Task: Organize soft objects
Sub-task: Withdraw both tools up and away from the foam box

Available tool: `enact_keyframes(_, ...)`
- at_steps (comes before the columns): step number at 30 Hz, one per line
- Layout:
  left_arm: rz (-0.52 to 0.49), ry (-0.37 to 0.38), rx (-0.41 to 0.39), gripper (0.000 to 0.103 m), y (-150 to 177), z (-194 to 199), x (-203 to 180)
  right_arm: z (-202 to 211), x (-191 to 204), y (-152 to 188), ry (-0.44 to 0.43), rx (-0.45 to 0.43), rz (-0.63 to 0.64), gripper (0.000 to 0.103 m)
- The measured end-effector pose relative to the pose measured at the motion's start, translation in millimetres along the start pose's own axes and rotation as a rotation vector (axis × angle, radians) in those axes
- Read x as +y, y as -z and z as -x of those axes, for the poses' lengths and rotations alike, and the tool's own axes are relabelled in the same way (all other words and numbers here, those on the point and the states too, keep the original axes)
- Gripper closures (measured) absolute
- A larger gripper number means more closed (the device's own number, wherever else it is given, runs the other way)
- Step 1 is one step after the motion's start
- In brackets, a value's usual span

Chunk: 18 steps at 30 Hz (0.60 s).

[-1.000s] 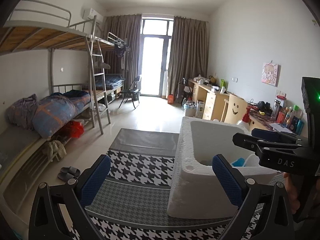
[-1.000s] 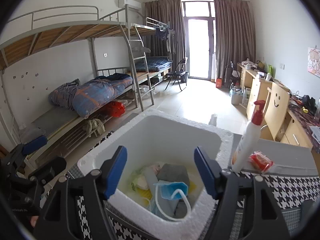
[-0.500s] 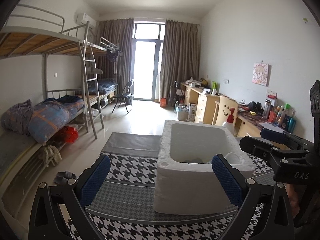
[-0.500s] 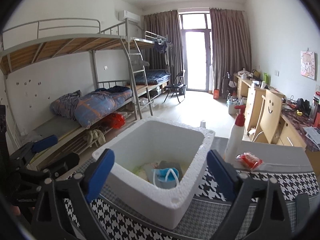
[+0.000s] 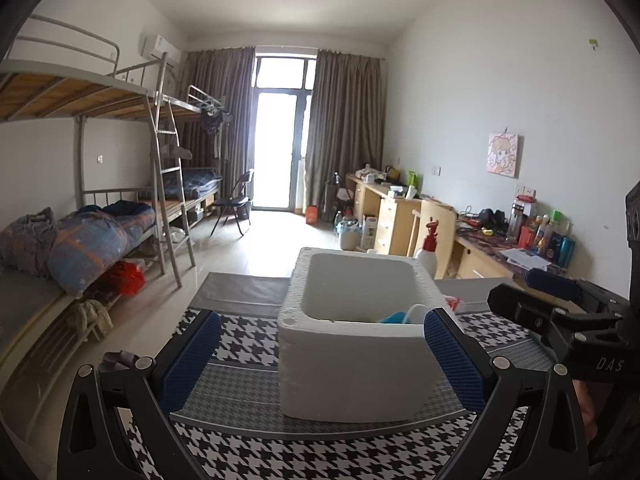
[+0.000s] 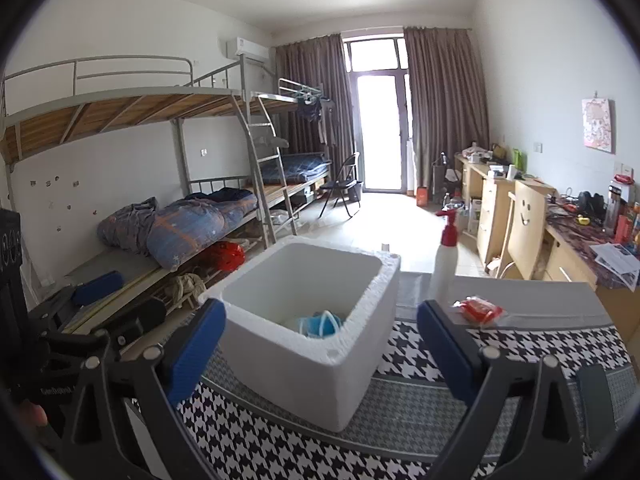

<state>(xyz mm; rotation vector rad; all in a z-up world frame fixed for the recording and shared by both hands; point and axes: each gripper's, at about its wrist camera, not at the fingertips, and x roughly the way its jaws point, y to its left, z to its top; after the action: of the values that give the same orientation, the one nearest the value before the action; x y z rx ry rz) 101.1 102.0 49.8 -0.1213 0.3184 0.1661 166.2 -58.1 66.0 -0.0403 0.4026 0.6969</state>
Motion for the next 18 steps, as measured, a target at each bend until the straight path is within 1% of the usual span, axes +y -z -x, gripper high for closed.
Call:
enact_keyframes(2, 0.001, 0.008, -0.01, 0.001, 1.8, 4.1, -2.2, 5.6, 0.1, 2.4, 0.008, -0.003, -0.001, 0.005)
enact_keyframes(6, -0.008, 0.029, -0.037, 0.001, 5.8, 12.2, -9.8, 21.6, -1.8, 12.8, 0.035, -0.046, 0.019, 0.005)
enact_keyframes(10, -0.011, 0.037, -0.046, 0.001, 11.5, 16.1, -16.8, 33.7, -7.7, 21.3, 0.026, -0.058, -0.001, 0.005)
enact_keyframes(12, -0.01, 0.043, -0.043, 0.001, 15.3, 17.4, -19.5, 39.3, -10.0, 25.1, 0.041, -0.074, -0.006, 0.004)
enact_keyframes(13, -0.007, 0.041, -0.042, 0.001, 16.5, 17.5, -20.7, 41.6, -10.8, 27.0, 0.057, -0.082, -0.006, 0.002)
enact_keyframes(15, -0.005, 0.037, -0.048, 0.001, 19.4, 20.4, -21.9, 47.9, -10.4, 32.4, 0.101, -0.111, 0.003, 0.001)
enact_keyframes(18, -0.018, 0.023, -0.059, 0.001, 24.0, 26.1, -26.7, 57.2, -6.6, 39.4, 0.127, -0.148, 0.037, 0.001)
